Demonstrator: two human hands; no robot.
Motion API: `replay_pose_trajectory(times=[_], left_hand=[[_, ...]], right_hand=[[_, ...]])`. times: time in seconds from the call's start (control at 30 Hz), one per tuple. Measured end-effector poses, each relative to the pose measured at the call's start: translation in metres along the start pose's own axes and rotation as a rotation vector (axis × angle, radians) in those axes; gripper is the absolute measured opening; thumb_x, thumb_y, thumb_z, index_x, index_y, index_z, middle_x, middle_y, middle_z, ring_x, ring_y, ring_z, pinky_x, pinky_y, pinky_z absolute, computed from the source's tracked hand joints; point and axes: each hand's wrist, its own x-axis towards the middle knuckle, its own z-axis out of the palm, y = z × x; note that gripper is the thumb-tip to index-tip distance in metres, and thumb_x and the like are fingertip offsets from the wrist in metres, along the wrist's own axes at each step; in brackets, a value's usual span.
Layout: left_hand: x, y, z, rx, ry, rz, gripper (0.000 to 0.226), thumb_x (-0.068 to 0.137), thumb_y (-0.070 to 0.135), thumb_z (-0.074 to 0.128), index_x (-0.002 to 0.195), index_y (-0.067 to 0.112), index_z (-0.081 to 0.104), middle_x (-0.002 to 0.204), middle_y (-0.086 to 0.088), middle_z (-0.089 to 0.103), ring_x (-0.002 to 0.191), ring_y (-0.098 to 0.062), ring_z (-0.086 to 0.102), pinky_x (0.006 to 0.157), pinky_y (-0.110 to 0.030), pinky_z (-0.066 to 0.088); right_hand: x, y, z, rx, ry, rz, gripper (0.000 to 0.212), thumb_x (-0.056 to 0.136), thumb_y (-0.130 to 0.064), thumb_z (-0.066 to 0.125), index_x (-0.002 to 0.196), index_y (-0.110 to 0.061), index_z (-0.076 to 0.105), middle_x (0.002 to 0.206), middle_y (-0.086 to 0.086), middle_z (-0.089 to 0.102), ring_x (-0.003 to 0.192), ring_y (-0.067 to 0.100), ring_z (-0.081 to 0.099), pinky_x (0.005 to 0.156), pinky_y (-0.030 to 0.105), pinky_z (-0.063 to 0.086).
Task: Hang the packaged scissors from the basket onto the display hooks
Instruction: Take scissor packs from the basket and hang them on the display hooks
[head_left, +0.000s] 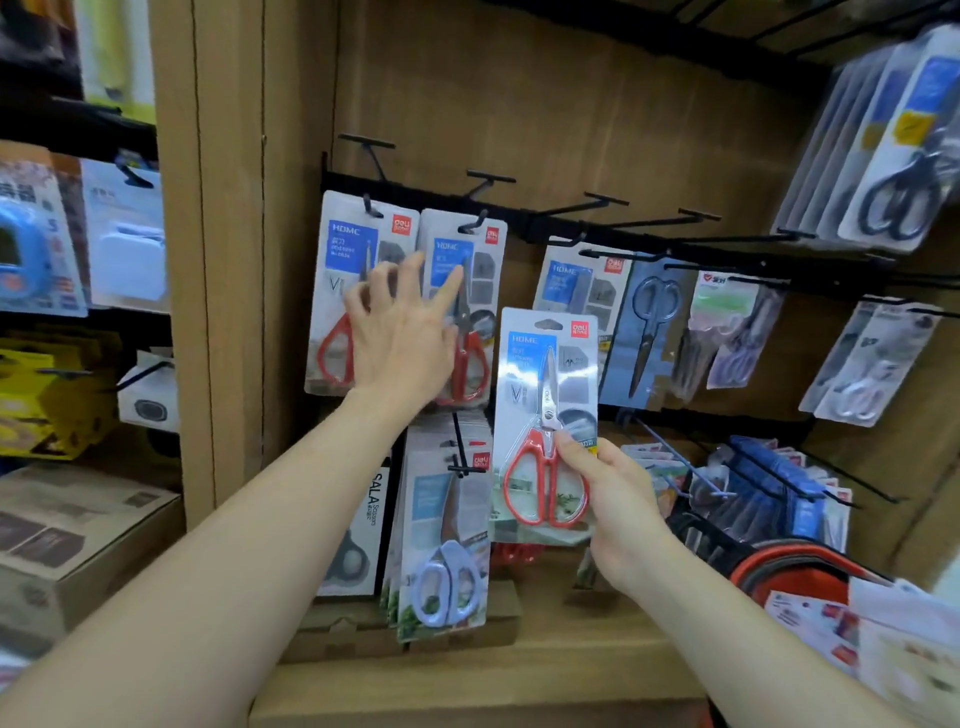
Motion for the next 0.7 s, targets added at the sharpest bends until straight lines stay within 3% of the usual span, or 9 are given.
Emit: replay_pose_trajectory(times=[0.17, 0.47, 0.7], left_hand=[[0.006, -0.004, 0.005, 0.041, -0.060, 0.009, 0.072, 0.100, 0.052, 0.052, 0.162, 0.041, 0.018, 0.165, -0.009, 0.020, 0.145, -0.036, 0.021, 0.112, -0.053, 0.025], [-0.021, -0.054, 0.010, -0.030, 0.053, 0.101, 0.067, 0.091, 0.036, 0.070, 0.152, 0.026, 0.047, 0.165, -0.015, 0.028, 0.147, -0.037, 0.028, 0.110, -0.051, 0.028], [-0.039, -0.076, 0.023, -0.153, 0.087, 0.159, 0.063, 0.101, 0.020, 0.053, 0.161, 0.025, 0.034, 0.171, -0.014, 0.021, 0.156, -0.038, 0.021, 0.121, -0.059, 0.031]], right_hand=[[0.003, -0.001, -0.003, -0.072, 0.009, -0.046, 0.023, 0.096, -0.027, 0.071, 0.114, -0.012, 0.070, 0.100, 0.008, 0.080, 0.093, 0.028, 0.078, 0.092, 0.051, 0.060], [0.010, -0.031, 0.019, -0.257, -0.002, -0.342, 0.014, 0.099, -0.030, 0.068, 0.104, -0.018, 0.074, 0.100, 0.005, 0.080, 0.098, 0.027, 0.076, 0.095, 0.055, 0.058], [0.018, -0.055, 0.056, -0.307, -0.009, -0.481, 0.019, 0.101, -0.033, 0.066, 0.098, -0.015, 0.070, 0.095, 0.015, 0.077, 0.093, 0.032, 0.076, 0.085, 0.058, 0.060]])
